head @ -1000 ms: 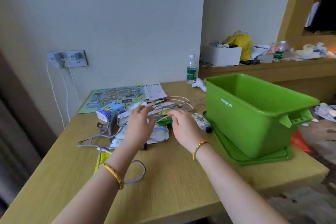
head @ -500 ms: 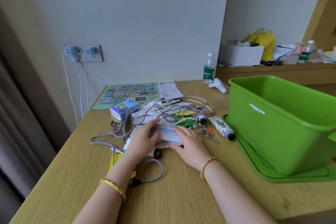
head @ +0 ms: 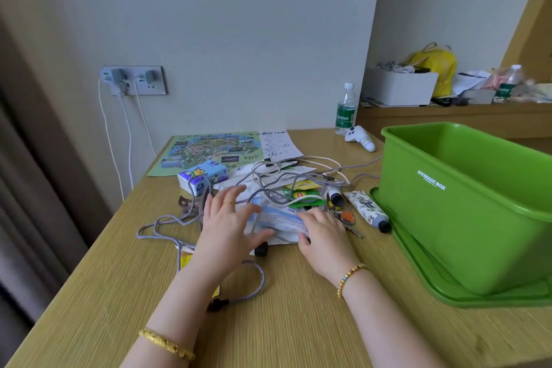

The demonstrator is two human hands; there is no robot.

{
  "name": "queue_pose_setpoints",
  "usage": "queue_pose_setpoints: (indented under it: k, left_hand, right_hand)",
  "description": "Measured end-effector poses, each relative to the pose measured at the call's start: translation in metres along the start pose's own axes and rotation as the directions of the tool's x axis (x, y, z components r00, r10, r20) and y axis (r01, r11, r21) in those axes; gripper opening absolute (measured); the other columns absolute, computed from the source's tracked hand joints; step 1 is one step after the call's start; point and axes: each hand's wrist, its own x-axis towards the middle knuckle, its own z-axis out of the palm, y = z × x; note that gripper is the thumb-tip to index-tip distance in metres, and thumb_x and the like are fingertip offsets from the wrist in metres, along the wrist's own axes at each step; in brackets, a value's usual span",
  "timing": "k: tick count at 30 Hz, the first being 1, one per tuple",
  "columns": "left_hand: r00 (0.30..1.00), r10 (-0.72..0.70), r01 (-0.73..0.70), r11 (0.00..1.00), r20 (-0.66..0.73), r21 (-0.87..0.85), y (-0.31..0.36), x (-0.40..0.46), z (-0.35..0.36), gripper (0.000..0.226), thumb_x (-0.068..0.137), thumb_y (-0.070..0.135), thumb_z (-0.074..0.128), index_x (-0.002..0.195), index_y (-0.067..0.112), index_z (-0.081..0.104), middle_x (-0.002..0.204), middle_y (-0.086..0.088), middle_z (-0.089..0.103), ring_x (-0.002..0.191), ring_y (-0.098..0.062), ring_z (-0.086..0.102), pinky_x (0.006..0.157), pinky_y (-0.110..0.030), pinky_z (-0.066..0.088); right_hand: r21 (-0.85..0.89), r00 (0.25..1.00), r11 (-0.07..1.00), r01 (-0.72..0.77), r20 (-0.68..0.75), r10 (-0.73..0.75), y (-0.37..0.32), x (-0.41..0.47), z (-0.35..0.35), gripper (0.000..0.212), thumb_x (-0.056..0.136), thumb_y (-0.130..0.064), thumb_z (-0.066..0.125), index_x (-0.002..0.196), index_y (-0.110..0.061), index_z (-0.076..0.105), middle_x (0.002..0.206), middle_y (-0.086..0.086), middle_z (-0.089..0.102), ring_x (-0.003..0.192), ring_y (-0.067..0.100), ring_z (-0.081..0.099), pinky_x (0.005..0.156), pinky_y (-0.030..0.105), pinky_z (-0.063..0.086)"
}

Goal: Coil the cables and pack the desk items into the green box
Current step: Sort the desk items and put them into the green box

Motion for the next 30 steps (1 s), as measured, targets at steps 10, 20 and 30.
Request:
queue_pose_setpoints:
  k: [10,20,30]
  left_hand:
    - [0.999,0.017,-0.018,0.999,0.047,0.028,-0.007,0.0,0.001,0.018,0.084,0.022,0.064,0.102,0.022,0.067,0.146,-0.007,0.035,0.139,-0.029,0.02,0.115,-0.049,0.011]
    - [0.916,0.042,-0.051,0.999,0.398,0.011,-0.014,-0.004,-0.004,0.039,0.078,0.051,0.064,0.115,0.036,0.06,0.156,0.001,0.012,0.144,-0.02,-0.003,0.116,-0.043,0.003]
    - [0.99,-0.126,0.077,0.863,-0.065,-0.499,0.016,0.005,-0.009,0.034,0.077,0.027,0.071,0.107,0.01,0.067,0.122,0.001,0.058,0.124,-0.017,0.043,0.098,-0.015,0.024]
  right_hand:
    - [-0.048,0.979,0.978,-0.202,-0.04,0.2,0.013,-0.001,-0.009,0.037,0.094,-0.012,0.039,0.129,-0.017,0.05,0.124,0.002,0.051,0.114,0.022,0.044,0.096,0.033,0.036]
    - [0.043,0.967,0.969,-0.245,-0.063,0.247,0.015,-0.003,-0.011,0.034,0.094,-0.007,0.04,0.123,-0.016,0.055,0.116,0.005,0.053,0.108,0.024,0.045,0.089,0.032,0.036]
    - [0.656,0.894,0.73,-0.194,-0.187,0.406,0.008,0.001,-0.014,0.02,0.098,-0.01,0.034,0.097,-0.011,0.054,0.094,0.011,0.059,0.088,0.028,0.055,0.077,0.033,0.043]
